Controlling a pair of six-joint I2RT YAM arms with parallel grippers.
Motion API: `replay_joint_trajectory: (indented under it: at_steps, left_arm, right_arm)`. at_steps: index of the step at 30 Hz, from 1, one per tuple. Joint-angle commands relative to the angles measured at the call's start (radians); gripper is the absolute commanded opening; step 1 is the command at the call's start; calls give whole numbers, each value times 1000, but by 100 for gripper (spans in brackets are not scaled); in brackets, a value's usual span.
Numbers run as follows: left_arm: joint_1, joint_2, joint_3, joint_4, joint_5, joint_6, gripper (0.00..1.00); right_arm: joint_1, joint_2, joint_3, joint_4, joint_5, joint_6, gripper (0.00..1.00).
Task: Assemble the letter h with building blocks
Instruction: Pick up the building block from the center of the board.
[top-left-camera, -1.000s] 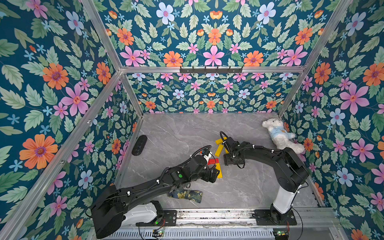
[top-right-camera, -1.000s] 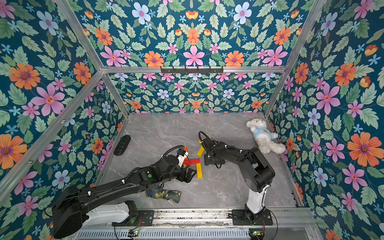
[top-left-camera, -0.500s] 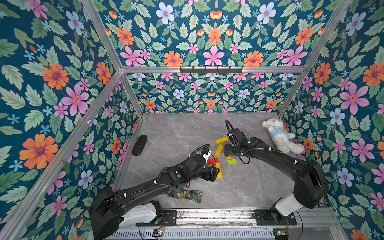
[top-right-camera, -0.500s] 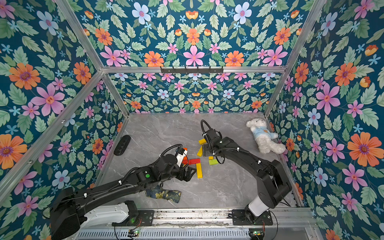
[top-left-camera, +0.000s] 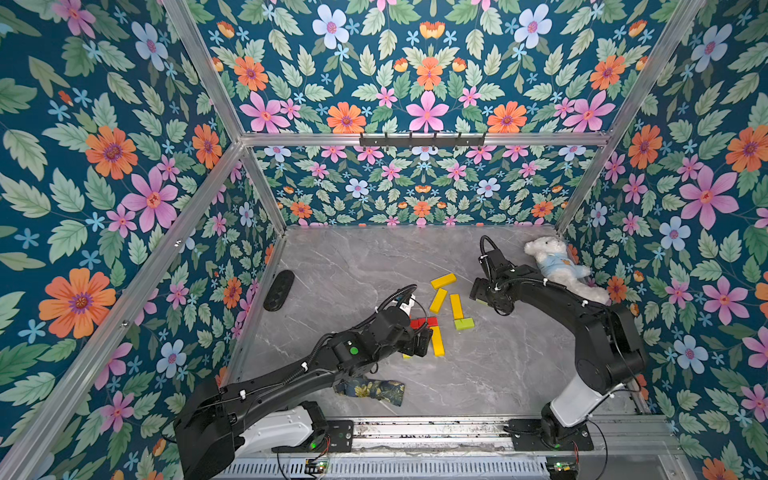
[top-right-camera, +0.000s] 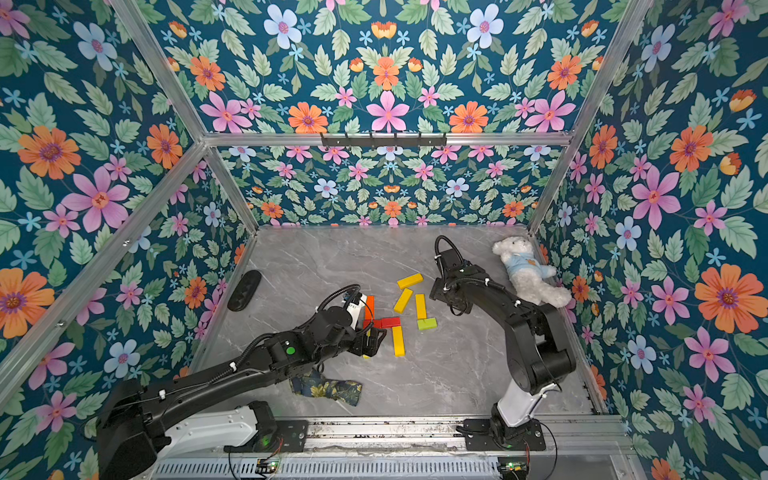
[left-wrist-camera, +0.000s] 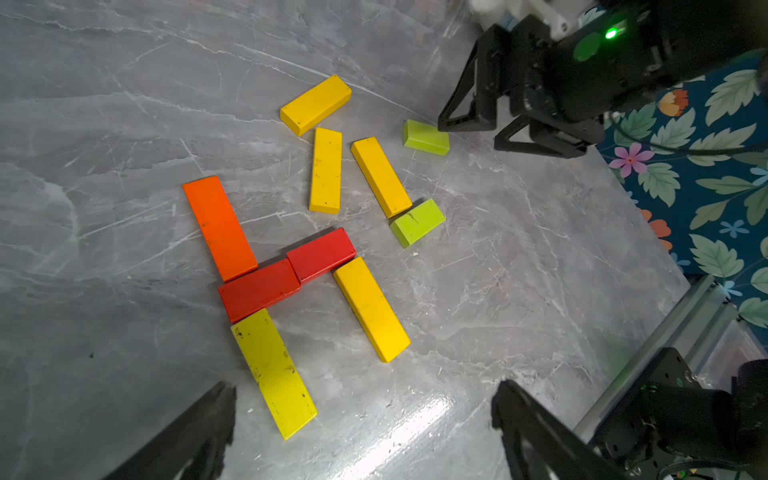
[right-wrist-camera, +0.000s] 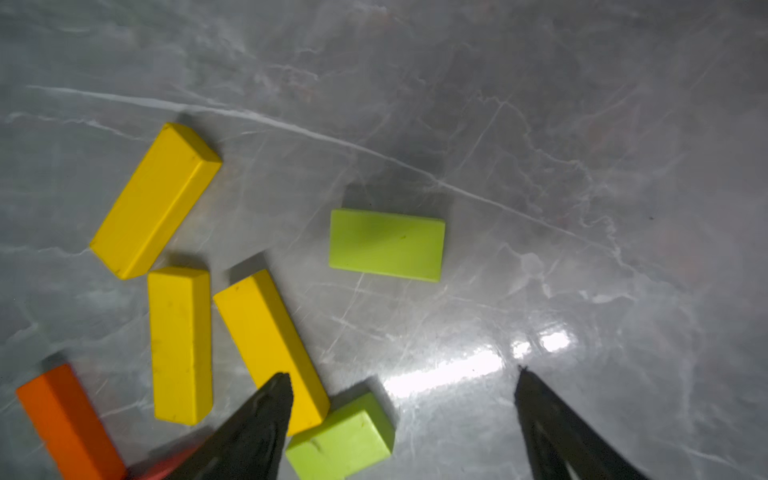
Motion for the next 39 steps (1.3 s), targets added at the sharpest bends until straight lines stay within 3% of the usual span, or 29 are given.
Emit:
replay_joint_trajectory:
  at_steps: [1, 19, 26, 32, 39]
  left_arm:
    - [1, -14, -6, -1, -19, -1, 99]
    - [1, -33, -38, 12, -6, 10, 99]
    - [2, -30, -39, 11, -7, 12, 99]
    - [2, -22, -36, 15, -7, 13, 99]
    - [2, -21, -38, 12, -5, 13, 99]
  right_arm:
    - [-1, 62, 39, 7, 15, 61, 90]
    - [-35, 209, 133, -3, 44, 37, 87]
    - [-35, 233, 129, 7, 1, -37, 77]
    - [-35, 233, 115, 0, -8, -107, 63]
    - [-35, 45, -15, 80, -60, -331, 55]
